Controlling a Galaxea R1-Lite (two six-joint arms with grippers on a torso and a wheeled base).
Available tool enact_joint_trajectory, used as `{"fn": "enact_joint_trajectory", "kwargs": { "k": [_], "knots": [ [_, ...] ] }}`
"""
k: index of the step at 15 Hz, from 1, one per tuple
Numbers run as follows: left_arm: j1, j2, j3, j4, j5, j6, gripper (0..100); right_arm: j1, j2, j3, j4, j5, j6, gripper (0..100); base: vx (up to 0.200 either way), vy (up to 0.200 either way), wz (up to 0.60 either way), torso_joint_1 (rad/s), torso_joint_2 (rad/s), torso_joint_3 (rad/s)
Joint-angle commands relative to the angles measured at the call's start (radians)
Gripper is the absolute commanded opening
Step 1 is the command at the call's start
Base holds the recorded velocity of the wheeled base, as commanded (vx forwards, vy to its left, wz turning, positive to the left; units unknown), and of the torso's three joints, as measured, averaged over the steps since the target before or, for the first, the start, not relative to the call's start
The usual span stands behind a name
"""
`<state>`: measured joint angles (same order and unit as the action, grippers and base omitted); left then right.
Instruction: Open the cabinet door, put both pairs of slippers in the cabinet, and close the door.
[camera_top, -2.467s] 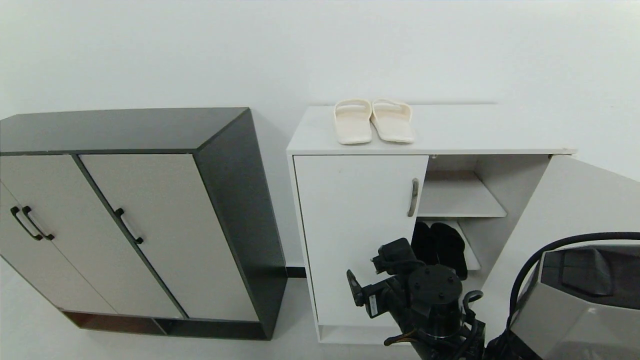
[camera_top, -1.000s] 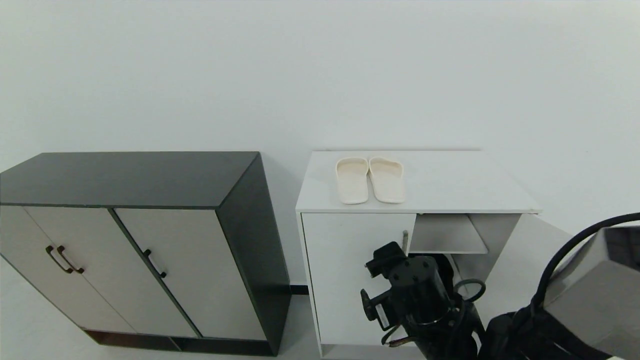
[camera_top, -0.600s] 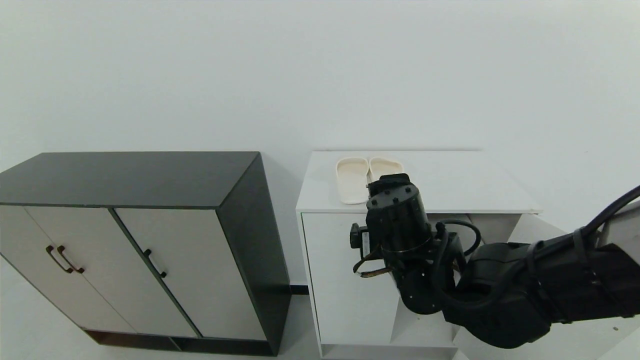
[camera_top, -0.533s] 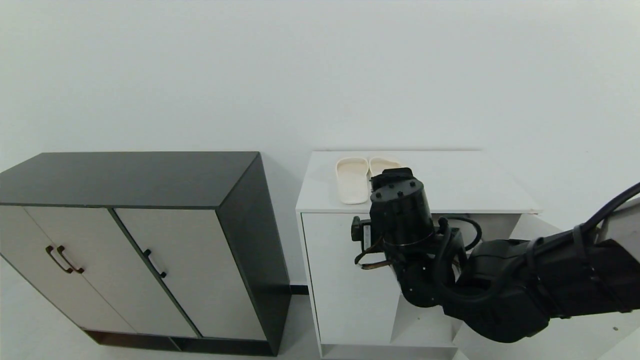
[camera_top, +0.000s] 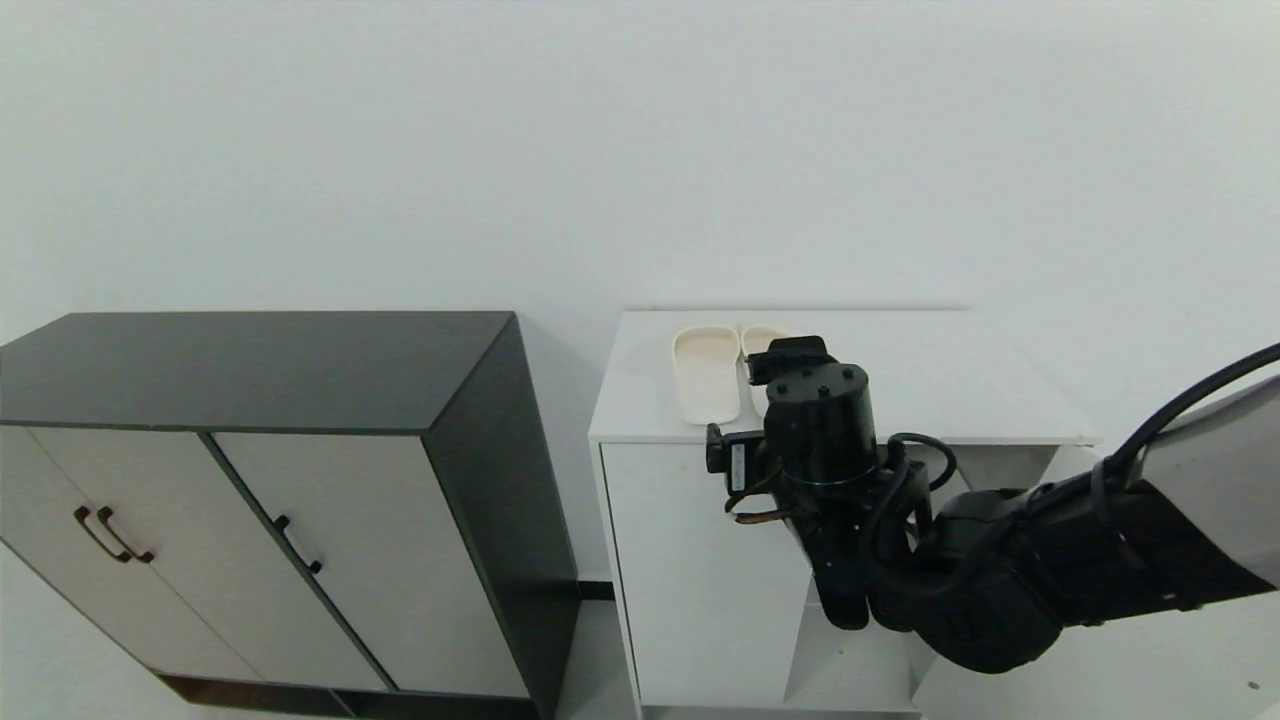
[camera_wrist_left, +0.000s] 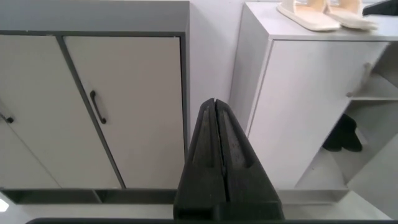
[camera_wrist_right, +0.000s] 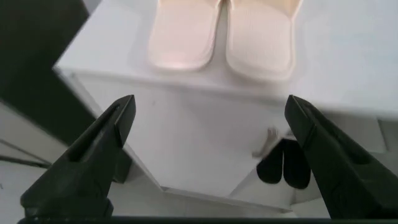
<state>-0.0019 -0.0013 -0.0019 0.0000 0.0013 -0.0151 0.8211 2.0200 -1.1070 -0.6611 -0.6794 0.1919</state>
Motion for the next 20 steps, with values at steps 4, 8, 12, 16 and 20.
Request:
{"fn": "enact_joint_trajectory", "kwargs": {
  "k": [4,8,12,16,20],
  "knots": [
    [0.000,0.001,0.000,0.000,0.000,0.000,0,-0.017,0.016,-0.004,0.000,0.000,-0.005,100,0.200,0.000,0.00,0.008,0.00,0.001],
    [0.000,0.001,0.000,0.000,0.000,-0.002,0,-0.026,0.031,-0.013,-0.002,0.052,-0.022,100,0.150,0.000,0.00,0.001,0.00,0.004],
    [0.000,0.001,0.000,0.000,0.000,-0.002,0,-0.037,0.105,-0.074,-0.025,0.055,-0.022,100,0.000,0.000,0.00,0.000,0.00,0.000],
    [0.000,0.001,0.000,0.000,0.000,0.000,0,-0.066,0.192,-0.206,-0.015,0.057,-0.035,100,0.000,0.000,0.00,0.000,0.00,0.000],
    [0.000,0.001,0.000,0.000,0.000,0.000,0,-0.115,0.270,-0.346,0.037,0.075,-0.069,100,0.000,0.000,0.00,0.000,0.00,0.000]
  ]
}}
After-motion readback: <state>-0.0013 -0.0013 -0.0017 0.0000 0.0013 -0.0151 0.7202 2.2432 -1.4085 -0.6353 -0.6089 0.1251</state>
